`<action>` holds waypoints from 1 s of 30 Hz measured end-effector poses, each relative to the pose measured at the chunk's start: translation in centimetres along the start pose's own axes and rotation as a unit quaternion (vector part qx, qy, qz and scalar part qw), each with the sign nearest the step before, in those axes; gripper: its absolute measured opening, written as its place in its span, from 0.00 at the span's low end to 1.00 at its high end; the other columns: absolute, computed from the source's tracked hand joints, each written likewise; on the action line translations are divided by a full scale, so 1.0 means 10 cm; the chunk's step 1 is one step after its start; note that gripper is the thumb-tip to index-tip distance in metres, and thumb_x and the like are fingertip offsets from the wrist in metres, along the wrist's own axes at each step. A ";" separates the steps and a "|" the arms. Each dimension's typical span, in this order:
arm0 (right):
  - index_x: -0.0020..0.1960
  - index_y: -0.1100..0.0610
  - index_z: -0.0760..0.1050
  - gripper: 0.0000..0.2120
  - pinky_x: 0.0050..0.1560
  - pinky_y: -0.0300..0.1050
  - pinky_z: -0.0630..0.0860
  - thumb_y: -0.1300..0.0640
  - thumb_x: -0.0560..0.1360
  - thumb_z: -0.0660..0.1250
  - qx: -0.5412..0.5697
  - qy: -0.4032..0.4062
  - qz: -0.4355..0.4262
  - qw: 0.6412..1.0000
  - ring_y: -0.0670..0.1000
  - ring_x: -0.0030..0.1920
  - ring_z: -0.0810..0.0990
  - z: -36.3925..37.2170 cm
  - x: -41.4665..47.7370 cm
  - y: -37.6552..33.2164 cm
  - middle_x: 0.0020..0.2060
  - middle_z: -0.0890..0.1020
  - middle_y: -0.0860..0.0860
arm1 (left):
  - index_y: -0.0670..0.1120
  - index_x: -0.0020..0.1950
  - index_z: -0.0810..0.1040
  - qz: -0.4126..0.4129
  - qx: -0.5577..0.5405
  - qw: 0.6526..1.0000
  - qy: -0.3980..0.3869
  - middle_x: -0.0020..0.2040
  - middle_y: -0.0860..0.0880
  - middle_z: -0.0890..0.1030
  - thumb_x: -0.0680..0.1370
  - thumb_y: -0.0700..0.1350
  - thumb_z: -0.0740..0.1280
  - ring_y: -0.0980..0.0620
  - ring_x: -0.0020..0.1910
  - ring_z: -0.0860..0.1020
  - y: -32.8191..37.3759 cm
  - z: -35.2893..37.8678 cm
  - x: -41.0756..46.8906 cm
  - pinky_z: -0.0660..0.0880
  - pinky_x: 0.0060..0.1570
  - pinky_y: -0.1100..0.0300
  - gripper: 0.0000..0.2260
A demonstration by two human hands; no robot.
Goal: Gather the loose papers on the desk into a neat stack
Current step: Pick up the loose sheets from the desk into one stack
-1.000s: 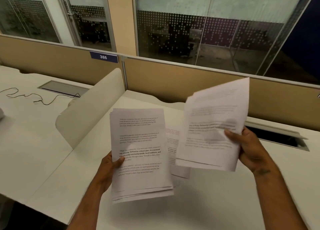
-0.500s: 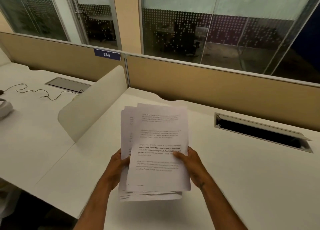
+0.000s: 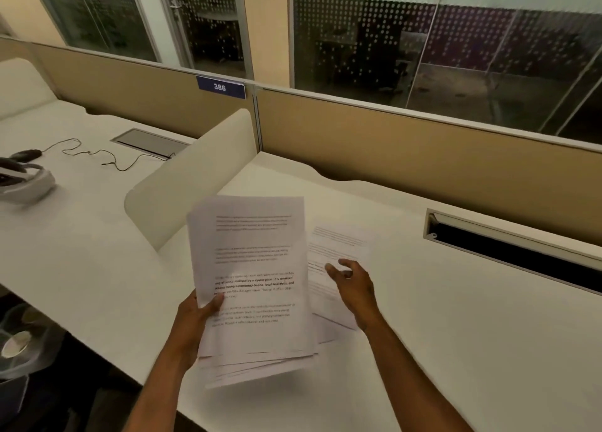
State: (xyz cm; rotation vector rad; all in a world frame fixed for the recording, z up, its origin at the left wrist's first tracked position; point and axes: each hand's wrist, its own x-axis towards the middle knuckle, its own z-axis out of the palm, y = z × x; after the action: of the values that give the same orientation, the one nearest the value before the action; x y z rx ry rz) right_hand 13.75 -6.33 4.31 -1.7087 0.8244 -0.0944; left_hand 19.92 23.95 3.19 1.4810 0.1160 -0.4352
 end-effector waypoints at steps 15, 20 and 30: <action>0.60 0.67 0.77 0.23 0.57 0.57 0.80 0.62 0.66 0.75 -0.109 0.128 0.235 0.957 0.64 0.54 0.82 0.10 0.88 0.48 0.55 0.82 0.63 | 0.48 0.59 0.79 -0.018 0.012 0.999 0.036 0.50 0.44 0.88 0.72 0.48 0.73 0.39 0.46 0.87 0.21 -0.90 0.27 0.85 0.40 0.45 0.17; 0.61 0.70 0.78 0.20 0.61 0.61 0.77 0.70 0.70 0.75 0.130 0.032 0.138 0.981 0.62 0.52 0.82 0.00 0.75 0.30 0.54 0.83 0.61 | 0.49 0.58 0.79 -0.022 0.009 0.999 0.039 0.50 0.43 0.88 0.79 0.41 0.69 0.38 0.47 0.87 0.21 -1.06 0.33 0.85 0.42 0.44 0.09; 0.63 0.66 0.74 0.21 0.57 0.52 0.78 0.55 0.75 0.69 -0.295 0.065 0.099 0.948 0.62 0.61 0.76 0.81 0.31 0.42 0.63 0.75 0.62 | 0.47 0.59 0.80 -0.032 0.001 0.998 0.046 0.55 0.39 0.86 0.78 0.40 0.69 0.35 0.53 0.84 0.21 -1.30 0.31 0.79 0.56 0.35 0.10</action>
State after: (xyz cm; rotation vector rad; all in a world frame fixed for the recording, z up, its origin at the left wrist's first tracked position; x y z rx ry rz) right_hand 17.92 -1.69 -3.09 -2.1792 1.2033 0.1994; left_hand 25.93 36.04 2.80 1.5034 0.2357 -0.4185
